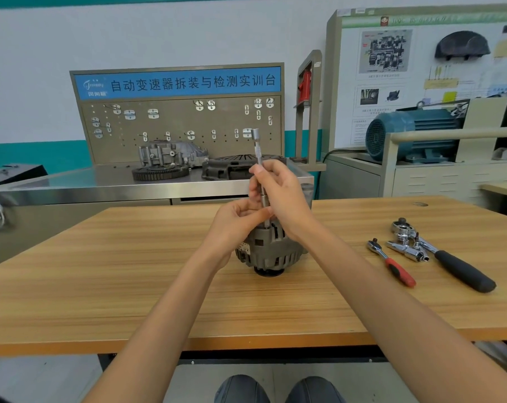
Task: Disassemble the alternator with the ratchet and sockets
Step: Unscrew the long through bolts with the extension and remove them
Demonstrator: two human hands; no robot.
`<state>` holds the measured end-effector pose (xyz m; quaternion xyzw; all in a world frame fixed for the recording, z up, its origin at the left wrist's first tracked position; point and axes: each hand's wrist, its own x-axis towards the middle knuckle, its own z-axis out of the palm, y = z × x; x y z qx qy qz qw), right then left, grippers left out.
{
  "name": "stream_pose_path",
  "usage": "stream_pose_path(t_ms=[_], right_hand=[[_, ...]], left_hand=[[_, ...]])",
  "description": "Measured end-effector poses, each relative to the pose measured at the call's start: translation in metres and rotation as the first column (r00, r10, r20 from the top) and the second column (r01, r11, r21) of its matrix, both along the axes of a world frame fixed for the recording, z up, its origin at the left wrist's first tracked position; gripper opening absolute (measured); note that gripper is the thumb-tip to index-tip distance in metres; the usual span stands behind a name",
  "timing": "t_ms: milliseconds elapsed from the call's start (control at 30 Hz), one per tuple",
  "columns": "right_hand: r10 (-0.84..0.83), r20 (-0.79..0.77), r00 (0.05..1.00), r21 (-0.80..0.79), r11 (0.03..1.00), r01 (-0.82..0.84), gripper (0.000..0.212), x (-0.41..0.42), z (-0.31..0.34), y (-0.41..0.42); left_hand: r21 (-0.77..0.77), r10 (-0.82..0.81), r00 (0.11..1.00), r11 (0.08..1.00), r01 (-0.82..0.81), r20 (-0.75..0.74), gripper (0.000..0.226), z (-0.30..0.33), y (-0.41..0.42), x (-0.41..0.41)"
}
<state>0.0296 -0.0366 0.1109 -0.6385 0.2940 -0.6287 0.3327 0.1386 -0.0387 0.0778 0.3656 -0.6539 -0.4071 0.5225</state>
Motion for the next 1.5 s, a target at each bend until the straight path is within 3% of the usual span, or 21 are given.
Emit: stream_pose_path(t_ms=[300,500,633,1000,1267,1367,1500], right_hand=[[0.042,0.006,0.999,-0.012,0.999,-0.042,0.028,-0.003,-0.002,-0.001],[0.026,0.111,0.993,0.022,0.999,-0.029,0.009,-0.003,-0.015,-0.007],[0.002,0.066,0.998,-0.014,1.0,-0.001,0.011,-0.008,-0.02,-0.008],[-0.015,-0.022,1.0,-0.056,0.998,0.014,0.024,-0.015,-0.019,-0.006],[0.029,-0.003,1.0,-0.021,0.999,-0.029,0.018,-0.017,-0.022,-0.008],[0.009,-0.026,1.0,-0.03,0.999,-0.01,0.02,-0.017,-0.022,-0.009],[-0.022,-0.094,0.995,-0.061,0.998,0.016,0.022,-0.016,-0.023,-0.008]], left_hand=[[0.052,-0.138,0.99,0.989,0.14,-0.033,0.017,0.005,0.001,0.006],[0.065,-0.007,0.998,0.998,0.012,-0.068,0.008,0.005,-0.002,0.0],[0.066,0.051,0.997,0.997,-0.048,-0.055,0.009,0.004,-0.002,-0.001],[0.046,-0.064,0.998,0.997,0.065,-0.01,0.014,0.002,0.001,0.003],[0.003,0.074,0.996,0.997,-0.074,-0.038,0.018,-0.002,-0.002,-0.007],[-0.063,0.118,0.993,0.991,-0.116,0.03,0.012,-0.004,-0.002,-0.008],[-0.315,0.208,0.958,0.939,-0.139,0.199,0.015,-0.004,-0.001,-0.006]])
